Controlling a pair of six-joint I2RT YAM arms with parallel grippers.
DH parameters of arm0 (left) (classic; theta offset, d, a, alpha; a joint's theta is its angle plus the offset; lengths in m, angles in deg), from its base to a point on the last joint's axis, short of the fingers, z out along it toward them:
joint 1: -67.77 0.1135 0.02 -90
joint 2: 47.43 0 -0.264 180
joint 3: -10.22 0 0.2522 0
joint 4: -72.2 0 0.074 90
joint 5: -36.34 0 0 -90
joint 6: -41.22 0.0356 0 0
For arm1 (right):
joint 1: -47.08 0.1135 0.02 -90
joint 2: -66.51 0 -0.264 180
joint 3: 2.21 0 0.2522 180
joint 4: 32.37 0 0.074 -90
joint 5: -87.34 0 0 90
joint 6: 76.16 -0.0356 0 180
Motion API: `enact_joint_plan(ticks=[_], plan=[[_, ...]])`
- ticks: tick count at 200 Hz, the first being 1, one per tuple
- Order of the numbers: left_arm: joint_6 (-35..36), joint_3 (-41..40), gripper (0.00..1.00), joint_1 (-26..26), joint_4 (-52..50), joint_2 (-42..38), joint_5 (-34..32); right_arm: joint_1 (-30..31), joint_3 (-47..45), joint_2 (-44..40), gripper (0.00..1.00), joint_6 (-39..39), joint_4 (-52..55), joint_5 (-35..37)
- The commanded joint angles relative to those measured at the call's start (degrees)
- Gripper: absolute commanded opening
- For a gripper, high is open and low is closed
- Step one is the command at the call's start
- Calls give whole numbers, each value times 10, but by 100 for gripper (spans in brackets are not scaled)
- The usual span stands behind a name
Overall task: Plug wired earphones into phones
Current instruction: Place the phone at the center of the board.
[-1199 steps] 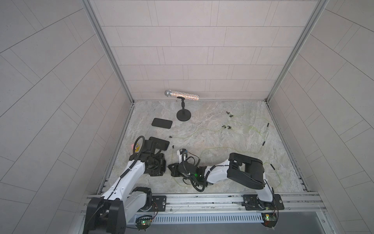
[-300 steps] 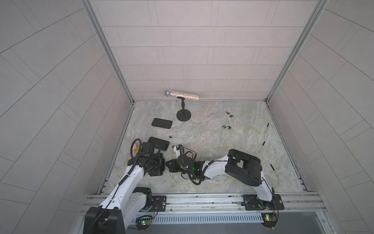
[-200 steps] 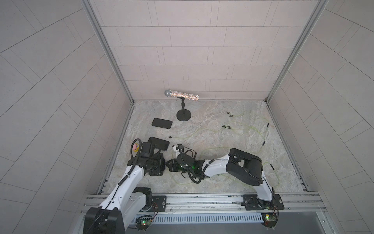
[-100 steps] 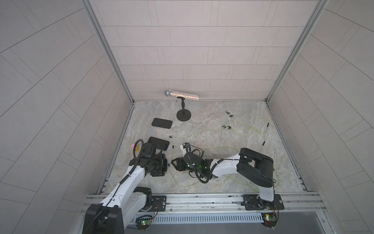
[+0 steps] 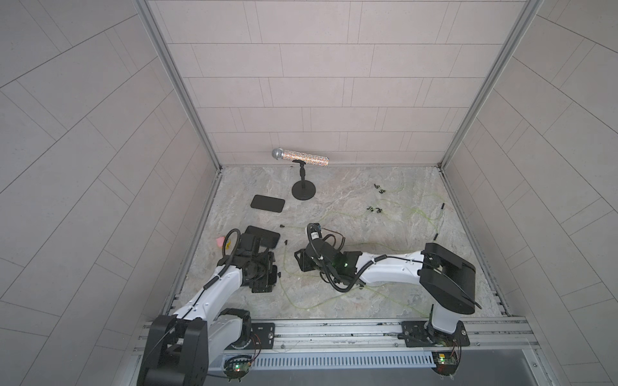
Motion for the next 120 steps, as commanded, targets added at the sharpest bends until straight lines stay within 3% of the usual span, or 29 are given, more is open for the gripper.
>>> enact_joint_plan(ticks=[1,89,120], plan=[[43,16,97,-1,-65,-4,-49,-7,61,40,39,31,86,-1],[121,99,100,4,-233,-106,-218,-44,231,196,27,-12,117,-2],[121,104,100,5,-247,-123,-231,-51,278,237,25,-27,136,-4]])
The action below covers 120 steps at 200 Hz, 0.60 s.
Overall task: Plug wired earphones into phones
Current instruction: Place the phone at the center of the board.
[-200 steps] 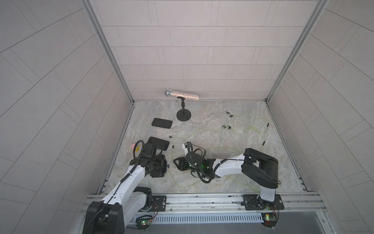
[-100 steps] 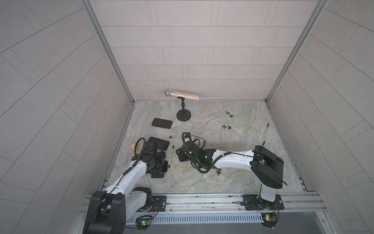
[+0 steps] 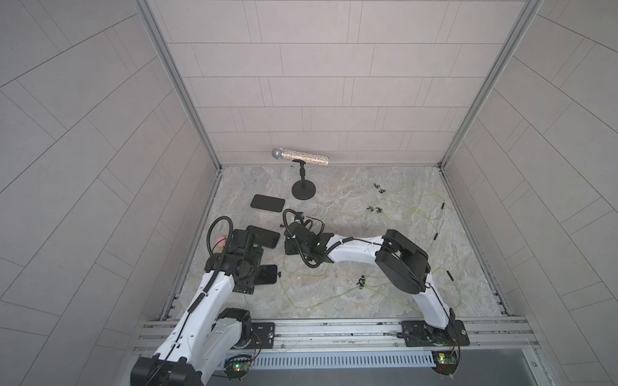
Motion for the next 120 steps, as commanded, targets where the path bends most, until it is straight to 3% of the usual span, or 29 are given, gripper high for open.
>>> enact_joint_plan(ticks=[1,83,120], plan=[[15,11,100,3,-51,-9,-40,-2,36,22,25,-17,33,9],[13,9,100,3,-47,3,-33,-5,86,63,14,-37,50,-8],[13,9,99,3,-46,11,-33,-6,82,63,14,-40,55,-7]])
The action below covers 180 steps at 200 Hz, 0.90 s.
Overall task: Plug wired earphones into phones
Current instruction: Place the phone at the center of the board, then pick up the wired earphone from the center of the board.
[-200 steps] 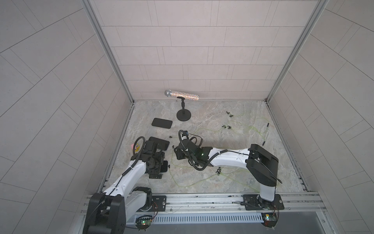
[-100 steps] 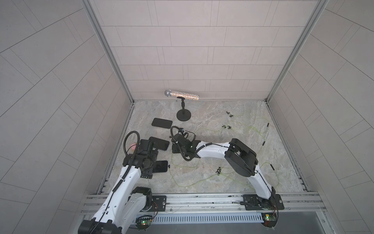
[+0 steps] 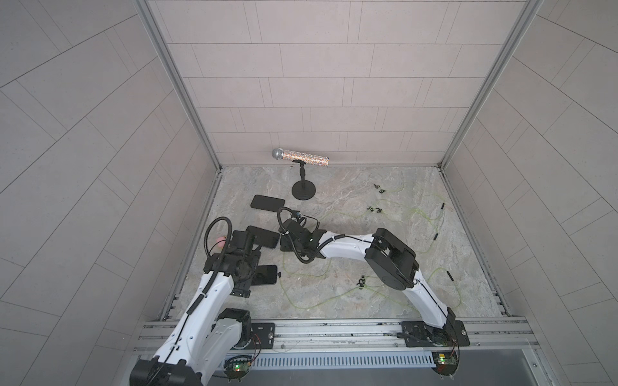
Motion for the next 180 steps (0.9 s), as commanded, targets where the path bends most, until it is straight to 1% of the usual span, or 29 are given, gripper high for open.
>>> enact_joint_plan(ticks=[1,11,110,154,180], plan=[[4,8,99,3,-18,6,-13,-1,4,7,14,-11,19,5],[5,9,99,3,-19,6,-12,-1,5,9,15,-12,19,2],[0,9,98,3,-17,8,-4,-1,-4,15,16,-26,-2,-29],[1,12,97,3,-12,13,-4,-2,-9,10,8,-26,-9,-28],[18,23,97,3,-9,29,-11,-3,-20,1,7,-25,-22,-29]])
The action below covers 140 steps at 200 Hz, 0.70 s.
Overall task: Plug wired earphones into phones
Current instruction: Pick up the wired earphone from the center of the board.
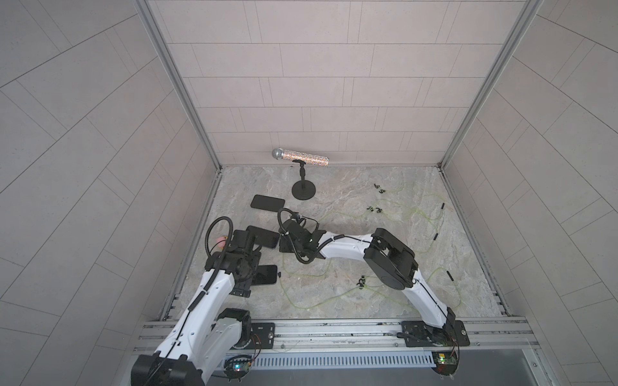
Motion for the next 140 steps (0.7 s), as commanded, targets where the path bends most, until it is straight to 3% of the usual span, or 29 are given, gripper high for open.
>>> enact_joint_plan(ticks=[1,55,110,140], plan=[[19,23,97,3,-9,15,-13,-3,-16,-5,7,-5,-6,3],[111,117,99,3,-24,129,-33,-8,-80,-63,3,25,-61,6],[185,236,100,27,-29,259,22,-12,-141,-118,2,68,-92,22],[218,289,100,65,-41,345,72,-17,-166,-135,2,81,-104,22]])
